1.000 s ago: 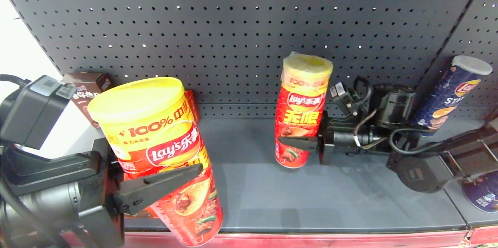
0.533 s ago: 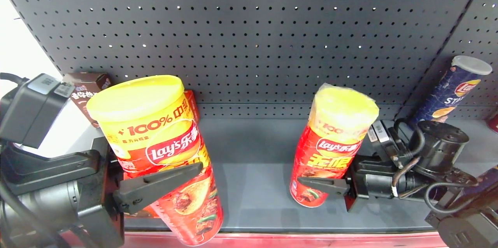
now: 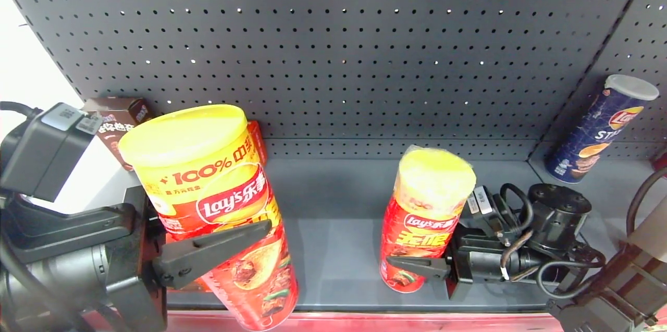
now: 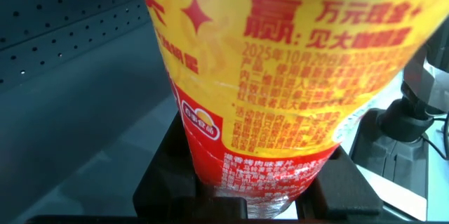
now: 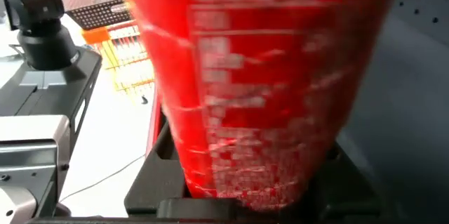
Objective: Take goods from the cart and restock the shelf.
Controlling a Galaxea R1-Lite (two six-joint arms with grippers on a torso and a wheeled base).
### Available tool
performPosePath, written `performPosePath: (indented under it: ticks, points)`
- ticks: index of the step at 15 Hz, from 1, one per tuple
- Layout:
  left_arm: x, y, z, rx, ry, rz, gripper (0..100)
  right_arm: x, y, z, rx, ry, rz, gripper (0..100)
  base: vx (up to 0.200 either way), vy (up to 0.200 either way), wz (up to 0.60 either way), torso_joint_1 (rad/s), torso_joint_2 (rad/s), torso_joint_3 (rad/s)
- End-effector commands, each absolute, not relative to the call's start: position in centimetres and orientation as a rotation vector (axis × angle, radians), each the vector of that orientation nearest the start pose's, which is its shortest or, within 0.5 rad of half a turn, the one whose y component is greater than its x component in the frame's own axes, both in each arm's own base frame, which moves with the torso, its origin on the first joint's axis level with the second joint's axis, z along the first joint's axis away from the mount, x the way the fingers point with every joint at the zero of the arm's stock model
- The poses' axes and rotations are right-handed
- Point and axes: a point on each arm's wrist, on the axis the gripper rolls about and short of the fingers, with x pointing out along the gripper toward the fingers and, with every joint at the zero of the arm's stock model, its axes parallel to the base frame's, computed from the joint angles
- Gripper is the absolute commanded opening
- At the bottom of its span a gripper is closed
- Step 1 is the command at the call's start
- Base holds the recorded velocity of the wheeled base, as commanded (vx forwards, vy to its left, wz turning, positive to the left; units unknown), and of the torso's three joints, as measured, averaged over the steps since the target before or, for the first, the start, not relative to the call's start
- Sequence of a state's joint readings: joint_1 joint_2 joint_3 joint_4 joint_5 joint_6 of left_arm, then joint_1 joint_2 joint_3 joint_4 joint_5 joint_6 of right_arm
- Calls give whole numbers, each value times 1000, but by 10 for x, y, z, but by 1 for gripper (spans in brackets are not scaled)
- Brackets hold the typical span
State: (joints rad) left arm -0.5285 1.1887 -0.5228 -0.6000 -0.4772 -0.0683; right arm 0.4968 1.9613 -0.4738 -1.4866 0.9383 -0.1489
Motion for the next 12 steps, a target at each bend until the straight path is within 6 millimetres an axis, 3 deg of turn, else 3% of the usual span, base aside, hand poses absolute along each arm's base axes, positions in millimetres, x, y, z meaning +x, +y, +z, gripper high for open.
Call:
performPosePath:
  ticks: [1, 6, 7, 8, 11, 12]
  points:
    - [143, -96, 221, -60, 109, -1003, 0, 251, 159, 105, -117, -83, 1439, 100, 0, 0, 0, 0, 0, 0]
    - [143, -96, 222, -61, 108, -1003, 0, 243, 145, 117, -126, -111, 1351, 100, 0, 0, 0, 0, 0, 0]
    - [143, -96, 221, -61, 111, -1003, 0, 229, 129, 125, -120, -108, 1316, 100, 0, 0, 0, 0, 0, 0]
    - [143, -95, 221, -60, 108, -1003, 0, 221, 122, 130, -113, -111, 1297, 100, 0, 0, 0, 0, 0, 0]
    - [142, -95, 222, -58, 105, -1006, 0, 167, 95, 157, -80, -172, 1261, 100, 0, 0, 0, 0, 0, 0]
    - [142, -95, 222, -58, 105, -1006, 0, 159, 91, 159, -82, -180, 1259, 100, 0, 0, 0, 0, 0, 0]
